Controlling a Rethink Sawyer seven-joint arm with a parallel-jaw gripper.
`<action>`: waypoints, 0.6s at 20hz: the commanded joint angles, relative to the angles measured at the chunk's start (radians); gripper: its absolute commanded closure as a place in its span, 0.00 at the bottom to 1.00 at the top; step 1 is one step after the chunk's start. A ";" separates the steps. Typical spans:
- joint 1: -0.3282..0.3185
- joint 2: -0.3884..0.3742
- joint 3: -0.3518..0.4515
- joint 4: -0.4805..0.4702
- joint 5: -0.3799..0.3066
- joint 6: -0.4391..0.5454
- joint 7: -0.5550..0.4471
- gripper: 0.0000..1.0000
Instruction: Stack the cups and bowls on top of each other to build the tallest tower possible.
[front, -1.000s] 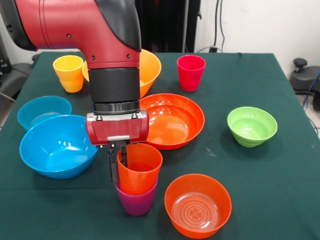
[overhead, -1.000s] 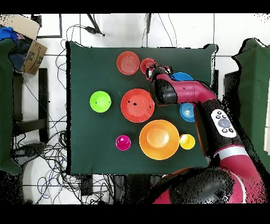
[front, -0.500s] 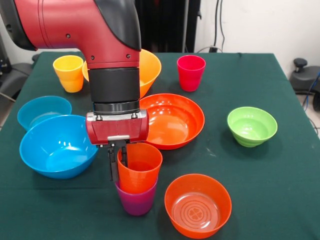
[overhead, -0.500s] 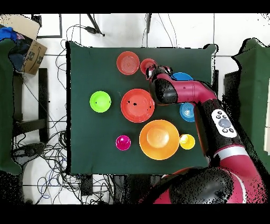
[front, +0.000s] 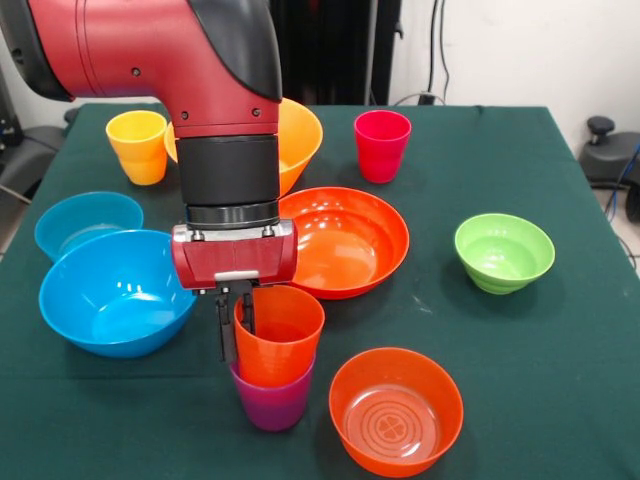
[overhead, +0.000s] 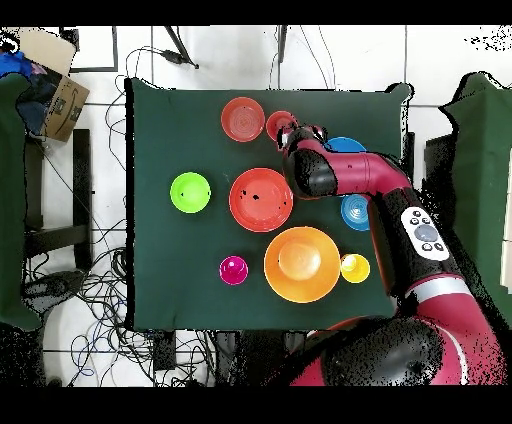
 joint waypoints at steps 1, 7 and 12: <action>0.021 0.041 -0.032 0.063 -0.023 0.116 -0.013 1.00; 0.022 0.045 -0.026 0.057 -0.026 0.109 -0.016 0.00; 0.021 0.048 -0.023 0.053 -0.025 0.105 -0.016 0.00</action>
